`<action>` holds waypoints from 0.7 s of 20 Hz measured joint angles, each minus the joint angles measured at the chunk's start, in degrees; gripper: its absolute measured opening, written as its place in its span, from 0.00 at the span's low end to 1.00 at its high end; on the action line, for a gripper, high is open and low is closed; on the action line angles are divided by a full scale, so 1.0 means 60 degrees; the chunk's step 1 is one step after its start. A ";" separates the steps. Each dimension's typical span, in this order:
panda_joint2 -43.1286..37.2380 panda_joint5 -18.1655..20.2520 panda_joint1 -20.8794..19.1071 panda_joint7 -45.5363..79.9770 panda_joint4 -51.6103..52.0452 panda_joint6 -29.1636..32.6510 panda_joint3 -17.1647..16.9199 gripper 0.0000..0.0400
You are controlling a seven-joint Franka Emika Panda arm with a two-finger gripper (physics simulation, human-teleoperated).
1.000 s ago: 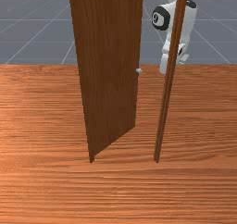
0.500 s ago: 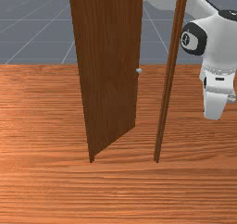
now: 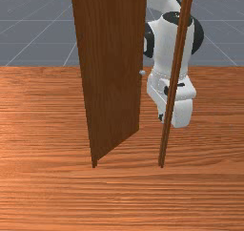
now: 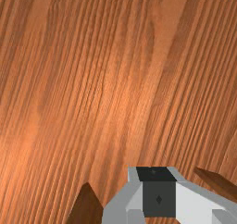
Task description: Open the door
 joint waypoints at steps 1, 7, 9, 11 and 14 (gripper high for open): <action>-0.0146 0.0023 -0.0147 -0.0682 -0.0247 0.0084 0.0157 0.00; -0.0955 0.0328 -0.1252 -0.5893 -0.1664 0.0229 0.0977 0.00; -0.1236 0.0592 -0.1571 -0.6616 -0.2047 0.0229 0.0994 0.00; -0.1486 0.0906 -0.1906 -0.7319 -0.2430 0.0184 0.1000 0.00; -0.1382 0.0806 -0.2862 -0.8464 -0.2154 0.0130 0.0640 0.00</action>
